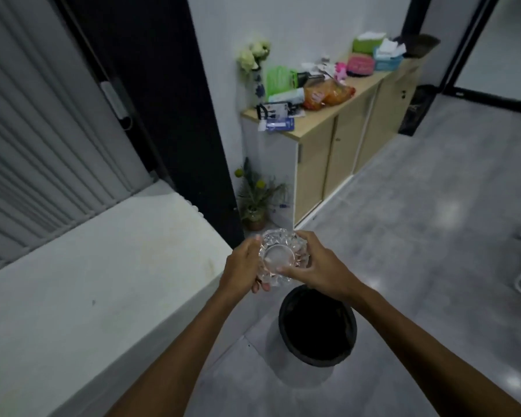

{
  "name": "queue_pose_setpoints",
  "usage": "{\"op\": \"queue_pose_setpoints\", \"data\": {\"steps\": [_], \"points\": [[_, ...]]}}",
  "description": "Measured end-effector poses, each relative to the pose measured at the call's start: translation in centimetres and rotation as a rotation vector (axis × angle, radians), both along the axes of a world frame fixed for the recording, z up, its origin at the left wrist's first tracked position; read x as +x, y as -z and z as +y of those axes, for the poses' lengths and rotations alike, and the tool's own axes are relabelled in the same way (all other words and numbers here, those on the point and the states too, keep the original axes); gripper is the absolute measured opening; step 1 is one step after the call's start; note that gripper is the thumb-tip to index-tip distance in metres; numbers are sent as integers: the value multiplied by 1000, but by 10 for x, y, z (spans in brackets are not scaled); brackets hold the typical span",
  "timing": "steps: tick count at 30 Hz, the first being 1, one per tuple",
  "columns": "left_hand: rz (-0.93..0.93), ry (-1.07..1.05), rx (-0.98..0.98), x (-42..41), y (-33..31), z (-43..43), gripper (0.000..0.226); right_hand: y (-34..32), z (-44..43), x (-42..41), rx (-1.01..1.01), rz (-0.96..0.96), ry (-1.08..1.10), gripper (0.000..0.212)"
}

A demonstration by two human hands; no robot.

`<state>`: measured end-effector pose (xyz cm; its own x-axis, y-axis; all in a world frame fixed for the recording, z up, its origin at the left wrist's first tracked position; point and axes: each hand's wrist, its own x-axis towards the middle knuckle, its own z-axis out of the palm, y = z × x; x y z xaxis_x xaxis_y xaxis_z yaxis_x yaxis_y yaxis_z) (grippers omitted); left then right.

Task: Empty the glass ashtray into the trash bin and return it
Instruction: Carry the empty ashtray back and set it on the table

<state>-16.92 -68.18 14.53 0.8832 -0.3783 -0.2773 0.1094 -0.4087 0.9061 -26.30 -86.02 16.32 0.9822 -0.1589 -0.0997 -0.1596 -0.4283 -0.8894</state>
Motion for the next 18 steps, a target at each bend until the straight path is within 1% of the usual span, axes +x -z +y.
{"op": "queue_pose_setpoints", "data": {"steps": [2,5,7,9,11,15,18], "points": [[-39,-26,-5,5,-14,25,36,-14,16,16,-13,-25,-93,83],[-71,-94,-37,11,-32,70,34,-29,49,44,-42,-24,-239,106],[-74,-149,-67,15,-40,104,33,-37,77,63,-70,-22,-336,115],[-73,-194,-95,16,-47,140,35,-43,108,79,-95,-38,-411,115],[-83,-228,-110,16,-53,178,42,-46,141,95,-95,-41,-467,113],[-99,-270,-91,15,-61,258,63,-48,213,122,-52,-28,-591,110],[-111,-310,-59,13,-67,313,68,-53,267,136,-46,-34,-667,109]]}}
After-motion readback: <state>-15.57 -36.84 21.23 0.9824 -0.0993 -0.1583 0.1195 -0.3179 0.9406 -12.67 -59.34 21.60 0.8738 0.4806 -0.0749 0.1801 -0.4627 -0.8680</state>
